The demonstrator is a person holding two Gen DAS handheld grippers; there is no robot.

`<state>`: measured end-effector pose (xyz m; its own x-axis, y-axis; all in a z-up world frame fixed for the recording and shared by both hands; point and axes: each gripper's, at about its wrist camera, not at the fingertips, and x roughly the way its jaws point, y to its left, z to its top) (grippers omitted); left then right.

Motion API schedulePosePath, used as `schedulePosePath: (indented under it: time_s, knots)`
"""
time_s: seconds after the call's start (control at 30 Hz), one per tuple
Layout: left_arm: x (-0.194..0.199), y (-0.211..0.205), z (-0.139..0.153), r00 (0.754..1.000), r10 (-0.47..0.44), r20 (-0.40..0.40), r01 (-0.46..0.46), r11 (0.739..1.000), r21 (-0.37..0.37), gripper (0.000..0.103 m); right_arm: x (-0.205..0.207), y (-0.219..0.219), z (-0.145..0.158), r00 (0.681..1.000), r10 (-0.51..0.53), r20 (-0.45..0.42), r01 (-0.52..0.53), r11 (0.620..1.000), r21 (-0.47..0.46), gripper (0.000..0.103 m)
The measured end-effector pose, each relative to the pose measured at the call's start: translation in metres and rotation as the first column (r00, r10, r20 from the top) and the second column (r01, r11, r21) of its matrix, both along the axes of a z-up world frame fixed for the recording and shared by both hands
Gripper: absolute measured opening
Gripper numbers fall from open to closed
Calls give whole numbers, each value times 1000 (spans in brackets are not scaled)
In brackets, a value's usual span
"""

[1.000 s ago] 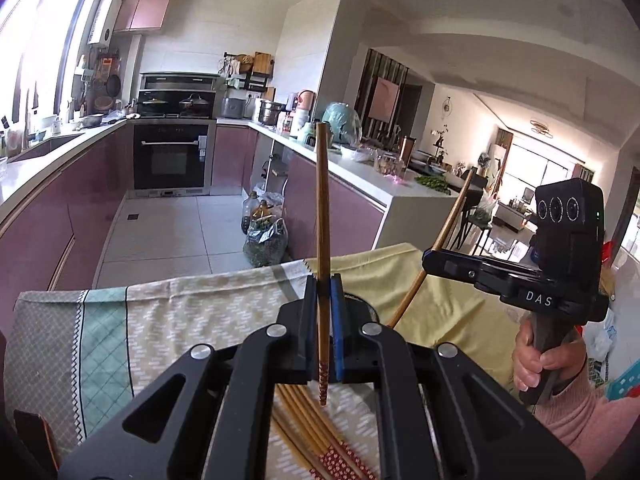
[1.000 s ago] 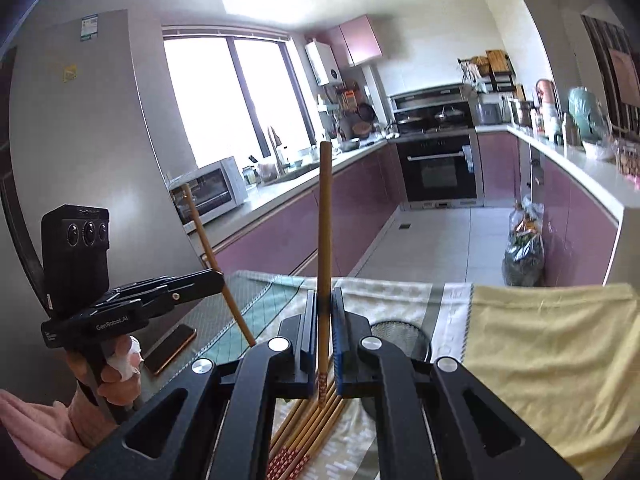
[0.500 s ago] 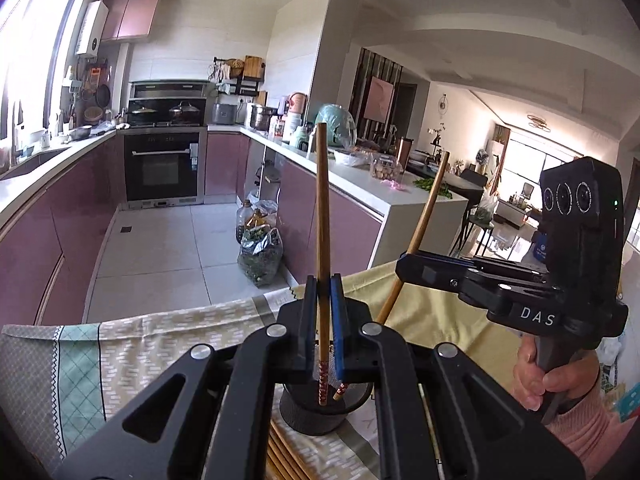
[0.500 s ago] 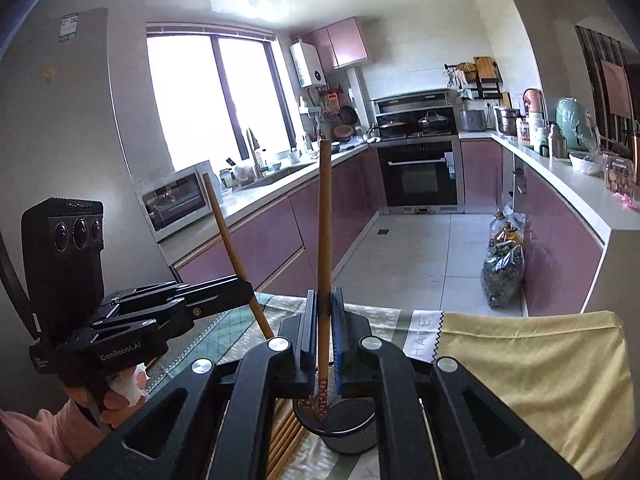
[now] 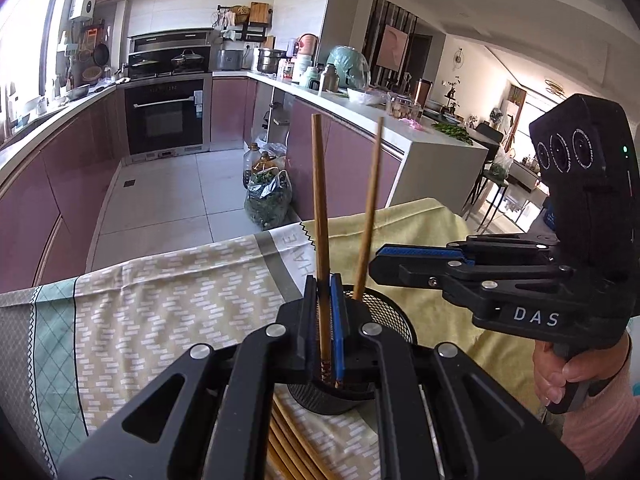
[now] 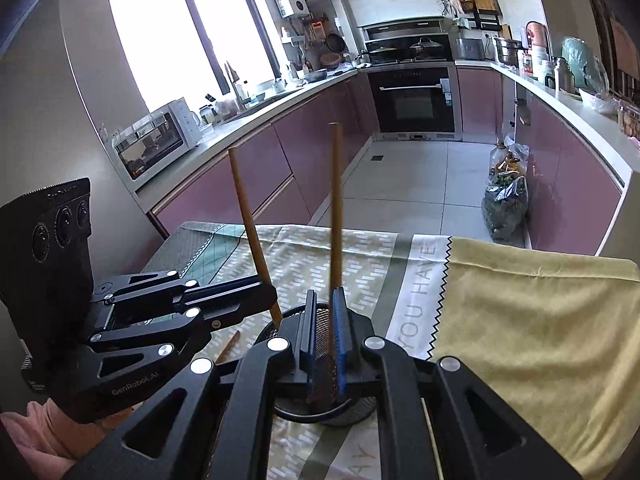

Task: Organize utensils
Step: 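Open both tools to release the chopsticks and move back to the row, then close the left tool on another chopstick while the right tool grasps one too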

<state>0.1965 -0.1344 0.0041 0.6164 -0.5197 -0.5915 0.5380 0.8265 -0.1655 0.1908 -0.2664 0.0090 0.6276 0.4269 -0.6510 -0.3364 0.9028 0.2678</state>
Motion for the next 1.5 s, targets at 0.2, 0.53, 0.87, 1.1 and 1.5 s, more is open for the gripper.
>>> schedulePosePath:
  time_s: [0.2, 0.53, 0.87, 1.1, 1.5]
  knots:
    - [1, 8, -4, 999, 33, 24, -34, 999, 11, 20, 7, 0, -8, 1000, -27, -7, 27, 999, 35, 10]
    - [-49, 56, 6, 977, 139, 160, -148, 988, 44, 43, -44, 7, 4, 995, 27, 100, -30, 999, 26, 40]
    - [-78, 115, -50, 979, 204, 25, -206, 969, 136, 46, -88, 40, -40, 989, 143, 27, -144, 989, 15, 48]
    - [-89, 126, -96, 974, 209, -83, -193, 967, 169, 46, -81, 60, -89, 985, 122, -125, -123, 992, 1, 44]
    - [-96, 118, -118, 971, 194, -137, -167, 968, 189, 40, -81, 74, -108, 986, 54, -155, -70, 992, -101, 32]
